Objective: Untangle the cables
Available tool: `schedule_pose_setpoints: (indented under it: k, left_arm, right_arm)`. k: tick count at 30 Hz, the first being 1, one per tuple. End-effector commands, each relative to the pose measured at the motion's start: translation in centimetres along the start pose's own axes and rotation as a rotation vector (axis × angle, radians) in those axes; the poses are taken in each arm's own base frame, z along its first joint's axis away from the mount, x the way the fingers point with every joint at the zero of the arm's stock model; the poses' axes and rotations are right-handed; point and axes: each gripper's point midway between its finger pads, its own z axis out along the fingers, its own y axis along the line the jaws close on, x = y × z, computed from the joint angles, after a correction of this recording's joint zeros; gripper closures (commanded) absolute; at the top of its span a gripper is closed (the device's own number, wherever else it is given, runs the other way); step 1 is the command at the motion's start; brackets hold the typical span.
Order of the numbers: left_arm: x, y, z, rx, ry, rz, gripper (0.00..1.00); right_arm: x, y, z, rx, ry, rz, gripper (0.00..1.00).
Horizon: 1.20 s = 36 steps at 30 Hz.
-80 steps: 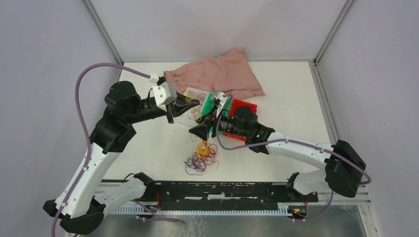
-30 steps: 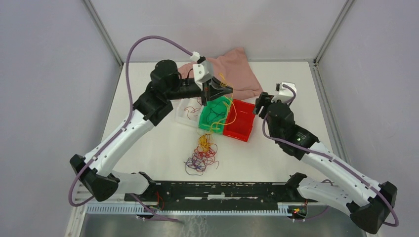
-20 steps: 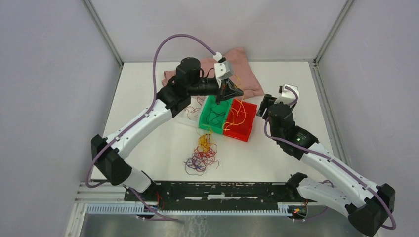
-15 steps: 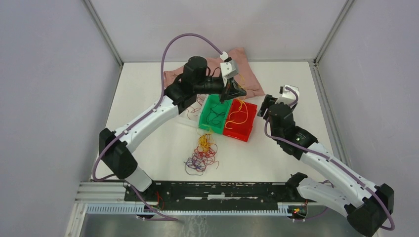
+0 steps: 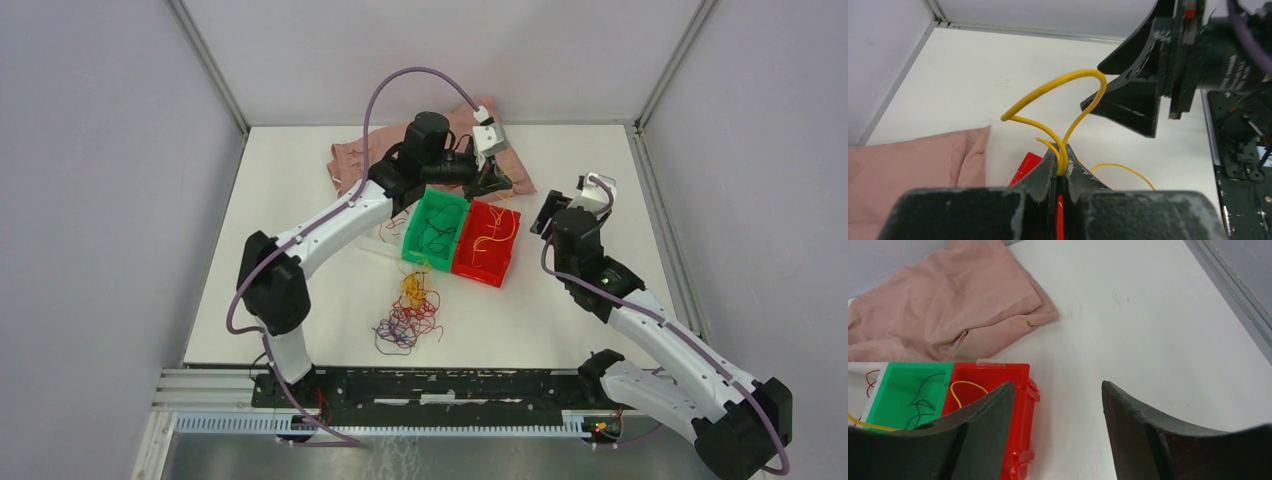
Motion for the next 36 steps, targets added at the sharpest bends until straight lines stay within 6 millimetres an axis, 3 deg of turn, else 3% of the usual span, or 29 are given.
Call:
schedule_pose_setpoints:
  k: [1,9,16,22,28,33,36]
  left_arm:
    - [1.4,1.5,0.8,-0.048,0.015,0.110,0.97]
    - [3.9,4.7,1.9,-0.142,0.061,0.214,0.97]
    - [6.8,7.0,2.8,-0.236,0.108,0.242,0.97]
    - [9.8,6.9,2.1,-0.315,0.135,0.324,0.95]
    - [11.1,7.0,2.1,-0.368,0.166,0.387,0.95]
    - [11.6,6.8,2.6,-0.357,0.183,0.406,0.90]
    - [12.8,6.4,2.8,-0.322,0.229,0.463,0.82]
  right_arm:
    - [-1.7,-0.5,-0.1,0.000,-0.053,0.059,0.30]
    - [-0.9,-1.1,0.3,-0.003,-0.027,0.079,0.32]
    - [-1.2,0.3,-0.2,-0.122,-0.010,0.121,0.33]
    - [-1.0,2.8,-0.8,-0.283,0.034,0.143,0.35]
    - [1.9,6.6,-0.9,-0.458,0.167,0.192,0.39]
    - [4.0,7.1,-0.3,-0.461,0.240,0.221,0.42]
    - [4.0,6.8,-0.1,-0.446,0.249,0.228,0.43]
